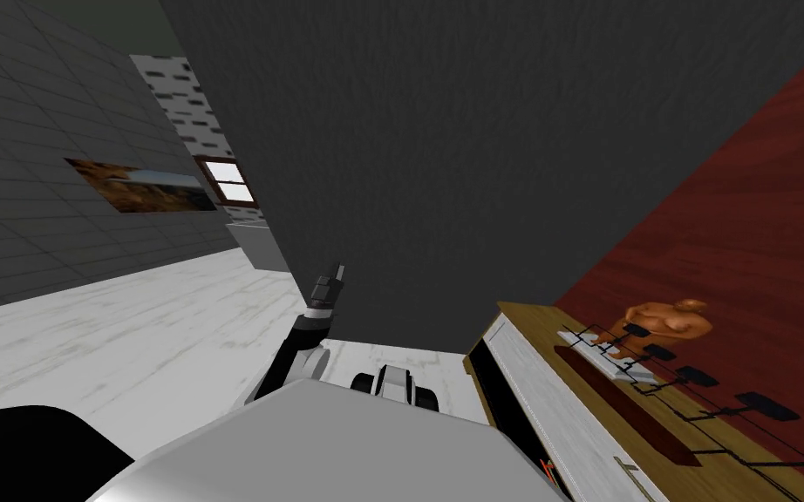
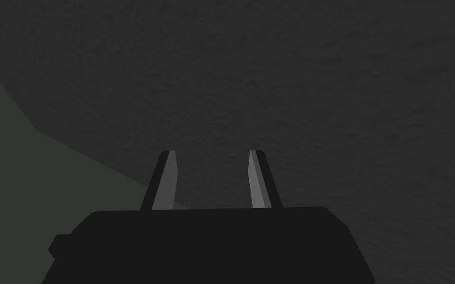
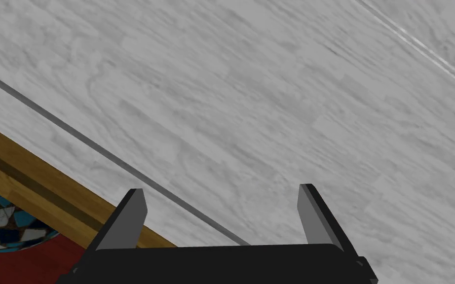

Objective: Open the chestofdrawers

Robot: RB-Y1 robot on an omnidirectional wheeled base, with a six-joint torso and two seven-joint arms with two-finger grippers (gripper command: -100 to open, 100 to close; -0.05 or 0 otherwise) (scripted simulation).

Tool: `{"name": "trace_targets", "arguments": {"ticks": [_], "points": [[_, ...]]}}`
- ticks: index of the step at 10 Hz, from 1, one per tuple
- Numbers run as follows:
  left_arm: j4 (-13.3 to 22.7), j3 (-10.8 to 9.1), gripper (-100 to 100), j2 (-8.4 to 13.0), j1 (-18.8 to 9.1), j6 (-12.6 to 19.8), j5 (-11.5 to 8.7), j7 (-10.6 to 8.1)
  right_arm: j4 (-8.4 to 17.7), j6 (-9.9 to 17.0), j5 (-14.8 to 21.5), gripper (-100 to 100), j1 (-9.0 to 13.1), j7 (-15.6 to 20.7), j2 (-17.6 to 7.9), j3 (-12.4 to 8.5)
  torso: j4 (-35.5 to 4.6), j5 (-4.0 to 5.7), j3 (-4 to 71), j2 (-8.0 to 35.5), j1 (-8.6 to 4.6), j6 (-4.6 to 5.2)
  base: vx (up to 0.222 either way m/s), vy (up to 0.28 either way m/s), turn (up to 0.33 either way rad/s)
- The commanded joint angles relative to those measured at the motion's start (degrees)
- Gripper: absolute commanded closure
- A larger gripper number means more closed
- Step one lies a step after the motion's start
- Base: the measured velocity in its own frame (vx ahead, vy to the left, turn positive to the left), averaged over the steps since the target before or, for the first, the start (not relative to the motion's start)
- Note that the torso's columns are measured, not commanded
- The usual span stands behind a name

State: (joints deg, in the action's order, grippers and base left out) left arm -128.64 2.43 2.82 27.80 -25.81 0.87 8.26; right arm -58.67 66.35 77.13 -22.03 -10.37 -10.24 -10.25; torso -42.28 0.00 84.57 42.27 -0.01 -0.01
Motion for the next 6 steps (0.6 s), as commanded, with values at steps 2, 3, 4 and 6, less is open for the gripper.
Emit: {"name": "trace_targets", "arguments": {"ticks": [2,3,4,6], "points": [[0.00,0.00,0,0.00,0.00,0.00,0.00,0.00,3.77,4.67,3.45,-100,0.57,0.17,0.43,-0.85,-0.01,0.00,-0.01,0.01,0.01,-0.02,0.019,-0.030,0.206],[0.00,0.00,0,0.00,0.01,0.00,0.00,0.00,6.29,6.88,5.62,-100,1.05,0.09,0.75,-1.36,0.00,-0.01,-0.01,0.02,0.02,0.04,0.021,-0.033,0.310],[0.00,-0.01,0,0.00,0.01,0.00,0.00,0.00,7.81,8.42,7.38,-100,1.51,0.02,1.08,-1.86,0.00,0.00,0.00,0.01,-0.01,0.04,0.024,-0.044,0.230],[0.00,-0.01,0,0.00,0.01,0.00,0.00,0.00,8.66,9.33,7.64,-100,1.51,0.02,1.08,-1.86,0.00,0.00,0.00,0.01,0.01,0.03,0.016,-0.026,0.068]]}}
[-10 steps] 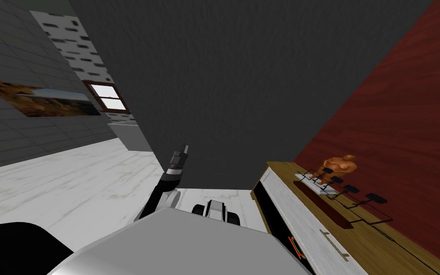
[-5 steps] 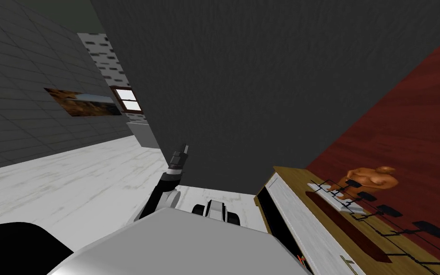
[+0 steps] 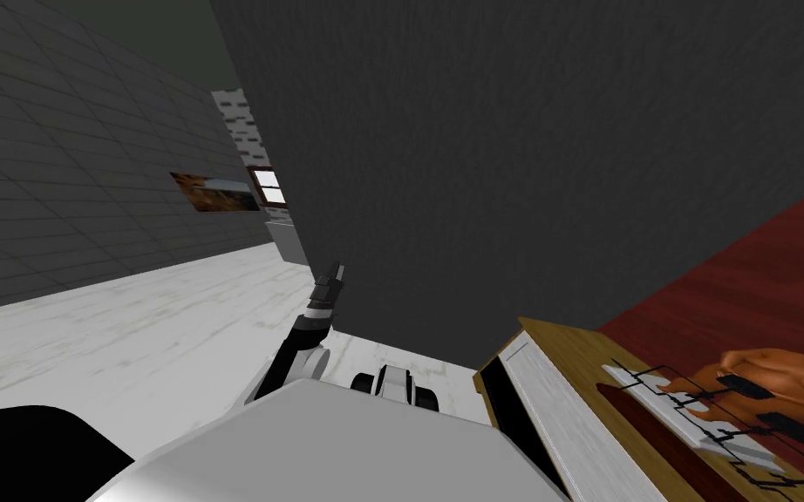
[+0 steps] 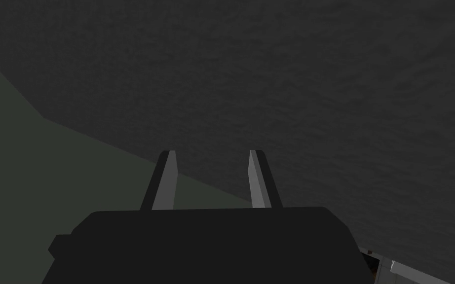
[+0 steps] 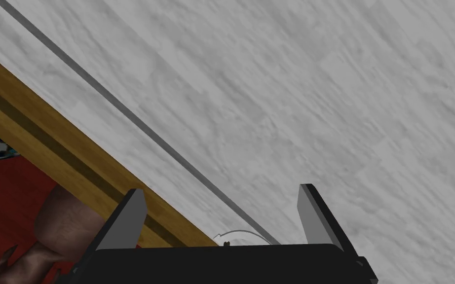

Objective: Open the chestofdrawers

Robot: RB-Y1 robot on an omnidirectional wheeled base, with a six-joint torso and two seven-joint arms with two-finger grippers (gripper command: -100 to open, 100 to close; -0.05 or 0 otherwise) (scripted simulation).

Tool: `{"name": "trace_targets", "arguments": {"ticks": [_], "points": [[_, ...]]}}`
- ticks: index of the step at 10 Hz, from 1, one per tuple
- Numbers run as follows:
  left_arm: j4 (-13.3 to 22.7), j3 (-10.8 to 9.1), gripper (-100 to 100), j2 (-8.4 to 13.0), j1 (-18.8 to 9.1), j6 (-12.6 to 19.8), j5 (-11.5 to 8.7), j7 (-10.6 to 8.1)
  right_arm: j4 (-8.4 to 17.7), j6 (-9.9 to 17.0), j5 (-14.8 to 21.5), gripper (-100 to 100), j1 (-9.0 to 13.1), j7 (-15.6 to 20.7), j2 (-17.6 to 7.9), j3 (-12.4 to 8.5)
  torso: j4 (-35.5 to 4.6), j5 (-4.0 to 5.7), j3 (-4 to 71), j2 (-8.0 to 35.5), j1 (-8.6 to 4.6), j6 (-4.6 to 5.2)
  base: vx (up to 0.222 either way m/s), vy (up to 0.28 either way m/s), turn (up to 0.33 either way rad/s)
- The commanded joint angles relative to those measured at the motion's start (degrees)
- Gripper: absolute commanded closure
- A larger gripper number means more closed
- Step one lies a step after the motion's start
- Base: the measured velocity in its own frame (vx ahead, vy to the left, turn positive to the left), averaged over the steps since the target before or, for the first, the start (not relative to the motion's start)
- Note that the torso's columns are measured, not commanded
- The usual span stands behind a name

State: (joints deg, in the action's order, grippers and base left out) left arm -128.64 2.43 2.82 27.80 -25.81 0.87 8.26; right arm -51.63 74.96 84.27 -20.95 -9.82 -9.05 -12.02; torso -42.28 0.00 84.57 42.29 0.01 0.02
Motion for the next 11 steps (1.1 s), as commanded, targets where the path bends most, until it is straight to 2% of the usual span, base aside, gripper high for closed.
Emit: {"name": "trace_targets", "arguments": {"ticks": [1,2,3,6,9,10,11], "points": [[0.00,0.00,0,0.00,0.00,0.00,0.00,0.00,3.82,2.79,2.35,-100,0.86,-0.60,0.23,-0.56,-0.01,-0.01,-0.02,0.02,0.05,0.01,0.010,-0.020,0.202],[0.00,0.01,0,0.00,-0.01,0.00,0.00,0.00,5.84,4.43,4.05,-100,1.28,-0.66,0.57,-1.00,-0.01,-0.01,-0.02,0.01,0.03,-0.06,0.013,-0.044,0.334],[0.00,0.00,0,0.00,-0.01,0.00,0.00,0.00,5.84,4.67,4.05,-100,1.28,-0.66,0.57,-1.00,-0.01,0.01,-0.01,0.01,-0.04,-0.04,0.011,-0.037,0.099],[0.00,0.00,0,0.00,0.00,0.00,0.00,0.00,10.71,9.12,8.07,-100,2.33,-0.83,1.49,-2.13,0.00,0.00,0.00,-0.02,0.01,-0.04,0.012,-0.032,0.206],[0.00,0.00,0,0.00,0.00,0.00,0.00,0.00,14.07,12.15,10.83,-100,3.10,-0.96,2.24,-2.97,-0.01,0.00,-0.02,0.02,0.01,-0.01,0.005,-0.036,0.168],[0.00,0.00,0,0.00,0.00,0.00,0.00,0.00,12.98,11.44,10.22,-100,2.95,-0.67,2.16,-2.76,-0.01,0.00,-0.02,0.03,0.01,-0.02,0.000,-0.017,0.032],[0.00,0.00,0,0.00,0.01,0.00,0.00,0.00,12.29,9.94,9.34,-100,2.60,0.22,0.38,-3.09,-0.01,-0.01,-0.01,0.01,0.04,0.00,-0.008,0.005,0.001]]}}
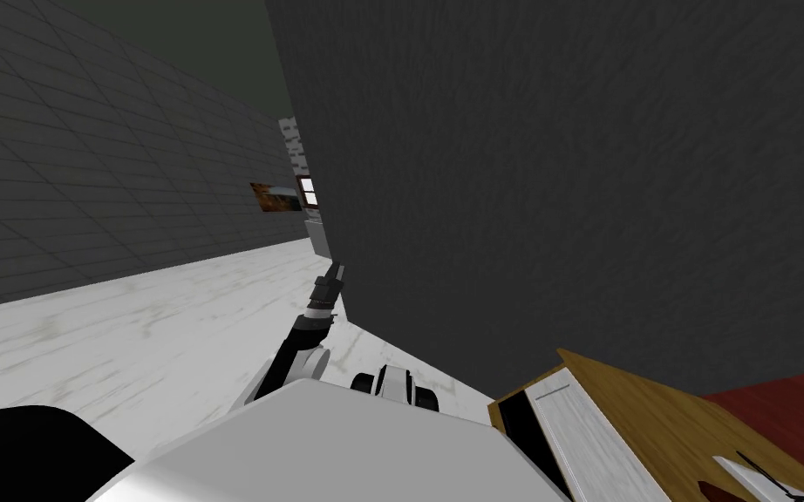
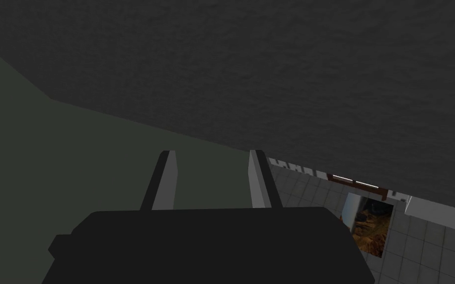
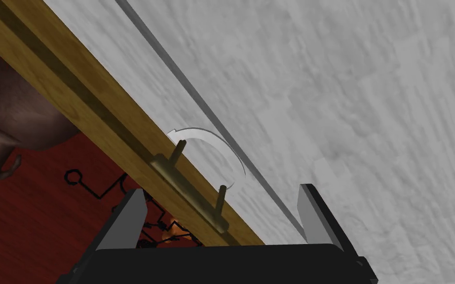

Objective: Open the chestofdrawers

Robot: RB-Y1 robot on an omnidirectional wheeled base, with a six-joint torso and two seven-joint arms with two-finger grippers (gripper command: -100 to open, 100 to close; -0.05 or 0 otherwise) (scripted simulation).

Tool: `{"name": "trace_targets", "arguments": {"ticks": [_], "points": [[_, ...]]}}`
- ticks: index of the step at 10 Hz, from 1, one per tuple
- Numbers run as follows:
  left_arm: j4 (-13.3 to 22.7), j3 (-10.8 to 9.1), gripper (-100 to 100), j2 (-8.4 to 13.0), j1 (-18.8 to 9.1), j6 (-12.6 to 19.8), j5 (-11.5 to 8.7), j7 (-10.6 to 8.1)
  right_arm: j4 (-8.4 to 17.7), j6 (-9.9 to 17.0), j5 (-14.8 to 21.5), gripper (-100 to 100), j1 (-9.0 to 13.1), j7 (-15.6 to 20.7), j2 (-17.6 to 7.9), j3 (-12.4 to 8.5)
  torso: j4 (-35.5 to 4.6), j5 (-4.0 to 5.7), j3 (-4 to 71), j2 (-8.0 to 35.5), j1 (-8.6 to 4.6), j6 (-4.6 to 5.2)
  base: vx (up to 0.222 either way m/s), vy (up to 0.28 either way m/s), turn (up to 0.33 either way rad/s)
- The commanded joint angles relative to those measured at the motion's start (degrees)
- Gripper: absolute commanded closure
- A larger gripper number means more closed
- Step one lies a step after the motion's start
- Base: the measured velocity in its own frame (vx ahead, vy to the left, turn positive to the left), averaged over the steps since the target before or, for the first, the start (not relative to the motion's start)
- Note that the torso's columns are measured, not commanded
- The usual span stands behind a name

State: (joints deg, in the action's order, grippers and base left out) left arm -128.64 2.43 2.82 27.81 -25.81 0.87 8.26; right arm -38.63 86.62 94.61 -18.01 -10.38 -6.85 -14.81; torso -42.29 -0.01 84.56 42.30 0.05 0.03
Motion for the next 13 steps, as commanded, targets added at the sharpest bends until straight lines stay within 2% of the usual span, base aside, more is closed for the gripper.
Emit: {"name": "trace_targets", "arguments": {"ticks": [1,3,4,5,6,7,13], "points": [[0.00,0.00,0,0.00,0.00,0.00,0.00,0.00,-0.99,-2.41,-1.39,-100,-0.48,1.08,-2.54,-0.42,0.00,-0.02,0.00,0.01,0.02,-0.02,-0.015,0.012,0.011],[0.00,0.00,0,0.00,0.00,0.00,0.00,0.00,-1.08,-2.39,-1.43,-100,-0.48,1.07,-2.58,-0.44,0.00,0.01,0.00,0.01,-0.02,-0.02,-0.010,0.007,0.002],[0.00,0.00,0,0.00,0.00,0.00,0.00,0.00,-0.28,-0.69,-0.40,100,-0.14,0.31,-0.73,-0.12,0.00,0.02,0.02,-0.04,-0.06,-0.03,0.008,-0.007,-0.015],[0.00,0.00,0,0.00,0.00,0.00,0.00,0.00,0.00,0.00,0.00,100,0.00,0.00,0.00,0.00,0.01,0.10,0.01,-0.10,-0.11,-0.05,0.006,-0.025,-0.035],[-0.01,0.00,0,0.00,0.00,0.00,0.00,0.00,0.00,0.00,0.00,100,0.00,0.00,0.00,0.00,-0.08,0.63,-0.23,-0.14,-0.56,-0.20,0.007,0.000,-0.003],[0.00,0.00,0,0.00,0.00,0.00,0.00,0.00,0.00,0.41,-0.08,100,-0.25,0.05,-0.50,-0.26,-0.13,0.62,-0.26,-0.07,-0.73,-0.25,0.002,0.010,-0.008],[0.00,0.01,0,-0.01,-0.03,0.01,0.00,0.00,3.82,5.50,-4.78,100,9.95,7.38,-0.83,-3.62,-0.09,0.41,-0.10,-0.20,-0.48,-0.34,-0.167,0.051,0.231]]}}
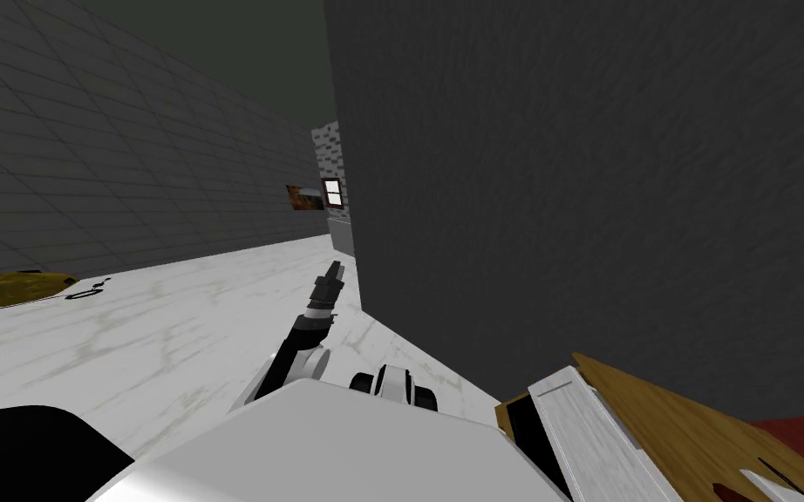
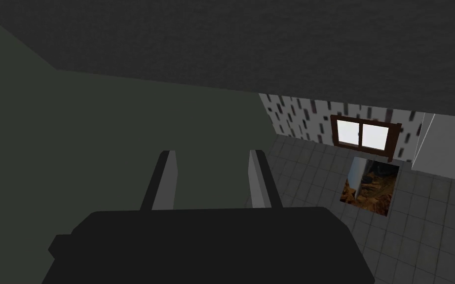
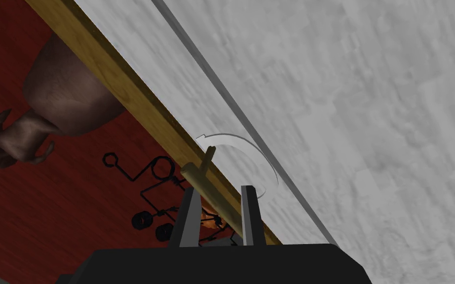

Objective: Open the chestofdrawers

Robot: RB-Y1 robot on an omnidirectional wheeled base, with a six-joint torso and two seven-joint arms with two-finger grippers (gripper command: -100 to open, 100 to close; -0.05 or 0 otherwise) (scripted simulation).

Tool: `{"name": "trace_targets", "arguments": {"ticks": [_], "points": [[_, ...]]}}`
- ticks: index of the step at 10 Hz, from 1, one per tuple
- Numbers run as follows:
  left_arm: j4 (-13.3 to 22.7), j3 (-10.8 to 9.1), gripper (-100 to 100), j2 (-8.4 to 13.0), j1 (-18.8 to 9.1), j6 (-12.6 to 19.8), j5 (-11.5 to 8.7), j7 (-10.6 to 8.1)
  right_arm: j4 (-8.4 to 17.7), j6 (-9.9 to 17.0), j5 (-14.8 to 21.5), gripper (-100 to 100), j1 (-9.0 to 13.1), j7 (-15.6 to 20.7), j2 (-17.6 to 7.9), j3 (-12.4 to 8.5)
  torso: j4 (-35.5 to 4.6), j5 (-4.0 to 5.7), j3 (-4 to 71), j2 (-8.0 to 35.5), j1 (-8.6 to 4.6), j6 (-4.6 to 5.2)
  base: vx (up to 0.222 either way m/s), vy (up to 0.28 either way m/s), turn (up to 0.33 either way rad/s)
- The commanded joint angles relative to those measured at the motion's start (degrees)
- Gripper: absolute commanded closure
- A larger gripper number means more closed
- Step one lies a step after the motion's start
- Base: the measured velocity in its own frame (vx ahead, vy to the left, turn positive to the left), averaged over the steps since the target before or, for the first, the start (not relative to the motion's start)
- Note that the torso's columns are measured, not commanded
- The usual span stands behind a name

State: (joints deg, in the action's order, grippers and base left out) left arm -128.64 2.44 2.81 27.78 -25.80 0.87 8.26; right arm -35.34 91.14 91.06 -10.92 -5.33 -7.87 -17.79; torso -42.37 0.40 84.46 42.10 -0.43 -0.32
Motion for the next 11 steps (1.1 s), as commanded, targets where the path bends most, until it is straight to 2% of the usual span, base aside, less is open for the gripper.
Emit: {"name": "trace_targets", "arguments": {"ticks": [1,2,3,5,6,7,8,9,10,11], "points": [[0.00,-0.01,0,0.00,0.01,0.00,0.00,0.00,1.22,1.80,-2.02,100,4.68,3.51,0.13,-1.20,0.05,-0.05,0.05,-0.01,-0.12,0.13,-0.181,0.045,0.264],[0.00,-0.01,0,0.00,0.00,0.00,0.00,0.00,1.90,2.61,-2.81,100,6.52,4.68,0.08,-1.76,0.02,-0.05,0.05,-0.03,-0.07,-0.02,-0.198,0.074,0.298],[0.00,0.00,0,0.00,0.00,0.00,0.00,0.00,1.90,2.61,-2.81,100,6.90,4.68,0.08,-1.76,0.01,-0.11,0.05,-0.01,0.08,-0.05,-0.116,0.052,0.075],[0.00,-0.01,0,0.01,0.02,0.00,0.00,0.00,3.27,4.24,-4.40,100,10.50,7.03,-0.04,-2.87,0.09,-0.03,0.12,-0.14,-0.02,0.13,-0.104,0.050,0.152],[0.00,-0.01,0,0.01,0.02,0.00,0.00,0.00,3.27,4.24,-4.40,100,10.50,7.03,-0.04,-2.87,0.02,-0.04,0.02,0.01,0.00,-0.02,-0.099,0.059,0.137],[0.00,-0.01,0,0.01,0.02,0.00,0.00,0.00,4.33,4.50,-4.35,100,10.52,6.26,-0.30,-2.98,0.05,-0.09,0.04,0.01,-0.01,0.10,-0.031,0.029,0.028],[0.00,-0.02,0,0.01,0.04,0.00,0.00,0.00,2.44,5.56,-6.65,100,9.66,6.29,-1.44,-0.08,0.13,-0.14,0.12,-0.01,-0.03,0.33,0.088,0.015,-0.305],[-0.01,-0.03,0,0.02,0.07,-0.01,0.00,0.00,2.44,5.56,-6.65,100,9.66,6.29,-1.44,1.63,0.22,-0.28,0.25,-0.07,0.13,0.65,0.112,0.025,-0.239],[-0.01,-0.03,0,0.02,0.06,-0.01,0.00,0.00,2.44,5.56,-6.65,100,9.66,6.29,-1.44,2.46,0.15,-0.31,0.18,0.05,0.41,0.42,0.050,0.016,-0.041],[-0.01,-0.02,0,0.01,0.04,-0.01,0.00,0.00,0.65,6.50,-8.97,100,8.70,6.11,-2.59,4.50,0.01,-0.36,0.04,0.22,0.42,0.10,0.101,0.023,-0.254]]}}
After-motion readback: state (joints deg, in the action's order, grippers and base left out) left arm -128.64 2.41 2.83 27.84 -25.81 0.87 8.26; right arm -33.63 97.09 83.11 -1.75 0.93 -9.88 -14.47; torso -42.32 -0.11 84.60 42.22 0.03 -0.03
